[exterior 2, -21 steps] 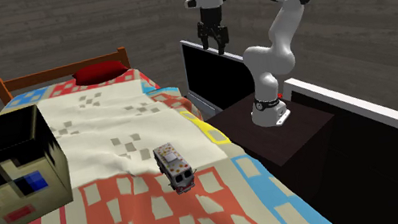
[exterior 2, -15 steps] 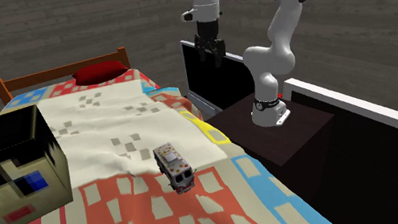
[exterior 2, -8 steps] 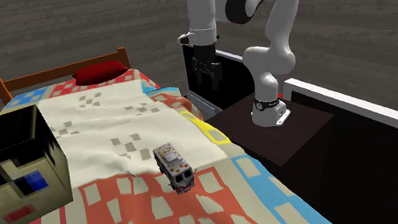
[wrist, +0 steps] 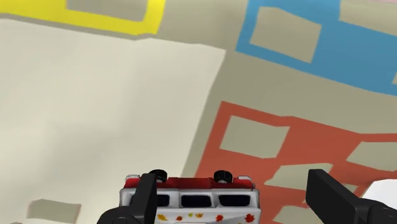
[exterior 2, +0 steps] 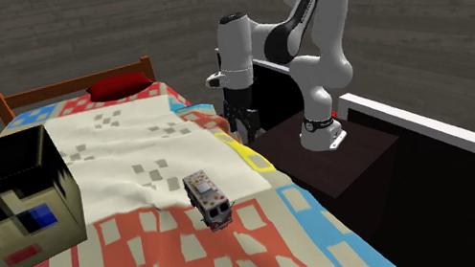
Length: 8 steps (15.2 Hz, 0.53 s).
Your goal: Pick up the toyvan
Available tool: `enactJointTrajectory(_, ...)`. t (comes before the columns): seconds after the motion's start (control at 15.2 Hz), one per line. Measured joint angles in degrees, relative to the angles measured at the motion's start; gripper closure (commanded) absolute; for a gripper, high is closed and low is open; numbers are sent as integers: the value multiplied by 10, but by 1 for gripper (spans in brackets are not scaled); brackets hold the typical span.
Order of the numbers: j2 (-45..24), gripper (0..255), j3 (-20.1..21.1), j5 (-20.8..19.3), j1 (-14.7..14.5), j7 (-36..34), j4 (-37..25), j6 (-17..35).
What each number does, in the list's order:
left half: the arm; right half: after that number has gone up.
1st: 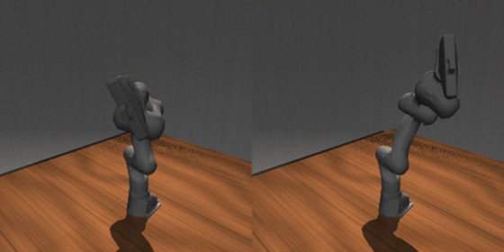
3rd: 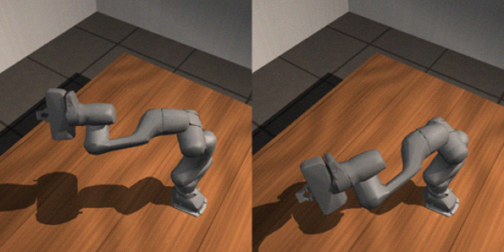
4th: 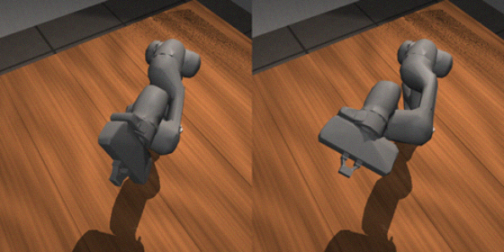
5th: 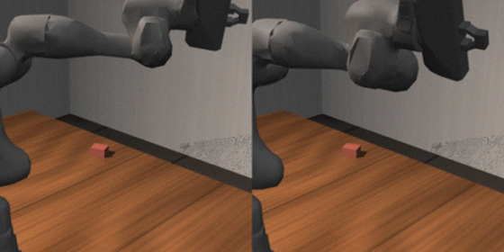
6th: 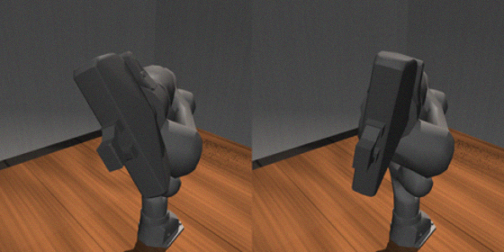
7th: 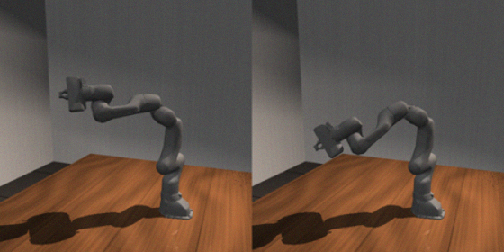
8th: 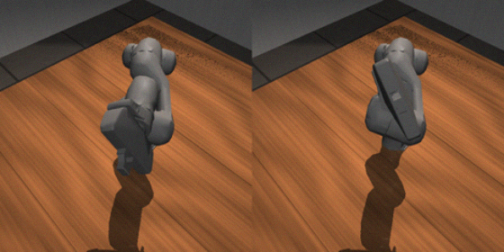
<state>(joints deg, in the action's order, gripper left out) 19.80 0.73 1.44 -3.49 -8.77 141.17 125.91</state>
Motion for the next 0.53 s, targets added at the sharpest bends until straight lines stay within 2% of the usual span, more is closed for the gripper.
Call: enactJointTrajectory(0.53,-162,0,17,24,-17,-20,-61,127)
